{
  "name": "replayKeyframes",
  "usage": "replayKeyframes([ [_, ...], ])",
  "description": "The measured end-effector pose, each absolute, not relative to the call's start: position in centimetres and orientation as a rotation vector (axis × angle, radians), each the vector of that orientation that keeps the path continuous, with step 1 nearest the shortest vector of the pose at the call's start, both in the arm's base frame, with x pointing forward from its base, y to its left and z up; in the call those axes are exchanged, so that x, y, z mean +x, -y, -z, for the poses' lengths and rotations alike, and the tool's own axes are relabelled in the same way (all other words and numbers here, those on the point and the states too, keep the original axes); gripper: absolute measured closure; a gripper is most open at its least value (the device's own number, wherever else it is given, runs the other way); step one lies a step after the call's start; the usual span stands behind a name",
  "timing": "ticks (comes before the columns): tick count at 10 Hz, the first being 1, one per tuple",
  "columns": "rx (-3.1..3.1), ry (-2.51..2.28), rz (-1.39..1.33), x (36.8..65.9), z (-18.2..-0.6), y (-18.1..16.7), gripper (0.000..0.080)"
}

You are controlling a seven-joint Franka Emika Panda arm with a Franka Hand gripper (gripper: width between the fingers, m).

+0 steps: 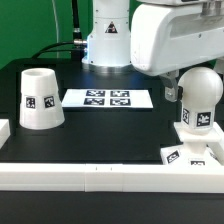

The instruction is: Assemble lamp

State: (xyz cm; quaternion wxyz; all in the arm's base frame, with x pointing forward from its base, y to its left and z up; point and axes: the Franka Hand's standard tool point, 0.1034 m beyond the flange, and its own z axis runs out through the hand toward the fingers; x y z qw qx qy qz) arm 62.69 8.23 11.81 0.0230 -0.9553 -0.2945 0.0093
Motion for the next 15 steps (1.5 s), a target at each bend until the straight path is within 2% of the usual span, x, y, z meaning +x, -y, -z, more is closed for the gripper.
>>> replayKeyframes([
  [8, -2.535, 1.864, -0.054, 62.6, -11.7, -9.3, 0.0101],
  [14, -2.127, 2.340, -0.081, 62.9, -11.5, -9.1, 0.0101],
  [15, -2.129, 2.338, -0.082, 62.9, -11.5, -9.0, 0.0227],
])
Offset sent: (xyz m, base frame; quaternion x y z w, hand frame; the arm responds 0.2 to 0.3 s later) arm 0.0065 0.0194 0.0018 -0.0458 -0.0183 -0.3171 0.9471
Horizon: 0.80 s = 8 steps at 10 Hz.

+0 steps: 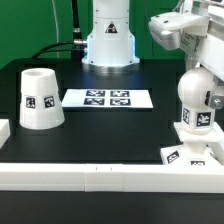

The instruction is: Assemble lamp

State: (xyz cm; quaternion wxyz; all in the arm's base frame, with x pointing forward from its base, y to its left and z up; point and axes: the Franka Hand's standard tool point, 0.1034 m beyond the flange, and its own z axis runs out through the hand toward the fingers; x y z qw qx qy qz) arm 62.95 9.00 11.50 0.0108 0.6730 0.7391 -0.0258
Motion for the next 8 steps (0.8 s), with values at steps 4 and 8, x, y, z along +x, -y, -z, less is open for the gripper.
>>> replayKeyframes([
  [4, 2.139, -2.269, 0.080, 62.96, -11.49, -8.90, 0.0223],
  [8, 2.477, -1.915, 0.066, 62.89, -11.44, -8.79, 0.0222],
])
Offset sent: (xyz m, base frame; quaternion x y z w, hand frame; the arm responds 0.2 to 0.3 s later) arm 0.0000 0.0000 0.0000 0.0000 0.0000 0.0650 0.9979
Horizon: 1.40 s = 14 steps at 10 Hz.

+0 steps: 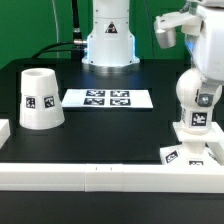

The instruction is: Assemble lamp

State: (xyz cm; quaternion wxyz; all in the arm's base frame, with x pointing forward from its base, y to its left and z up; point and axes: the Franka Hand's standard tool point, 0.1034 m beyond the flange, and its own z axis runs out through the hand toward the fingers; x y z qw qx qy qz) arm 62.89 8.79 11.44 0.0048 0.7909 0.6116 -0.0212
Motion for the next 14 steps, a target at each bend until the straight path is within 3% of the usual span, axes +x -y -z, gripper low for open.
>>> replayKeyframes([
  [11, 3.046, -0.734, 0.088, 62.62, -11.39, -9.13, 0.0222],
  [14, 3.166, -0.187, 0.082, 62.69, -11.42, -9.33, 0.0222],
])
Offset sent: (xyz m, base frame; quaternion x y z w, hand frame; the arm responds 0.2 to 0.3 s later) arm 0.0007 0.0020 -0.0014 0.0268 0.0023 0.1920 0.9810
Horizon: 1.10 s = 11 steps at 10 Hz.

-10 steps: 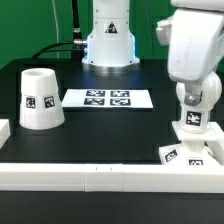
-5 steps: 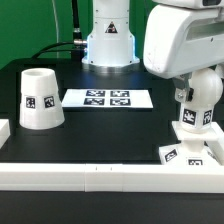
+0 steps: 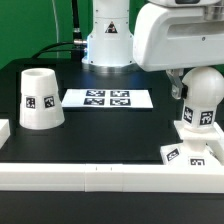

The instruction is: Assemble lamp

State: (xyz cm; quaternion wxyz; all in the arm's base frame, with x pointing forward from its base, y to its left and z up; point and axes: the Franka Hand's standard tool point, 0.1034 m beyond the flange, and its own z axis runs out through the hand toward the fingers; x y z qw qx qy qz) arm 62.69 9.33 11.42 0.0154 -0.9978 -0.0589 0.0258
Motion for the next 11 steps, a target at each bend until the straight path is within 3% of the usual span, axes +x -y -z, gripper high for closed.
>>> replayKeyframes([
  [11, -2.799, -1.181, -0.100, 63.23, -11.62, -9.25, 0.0220],
])
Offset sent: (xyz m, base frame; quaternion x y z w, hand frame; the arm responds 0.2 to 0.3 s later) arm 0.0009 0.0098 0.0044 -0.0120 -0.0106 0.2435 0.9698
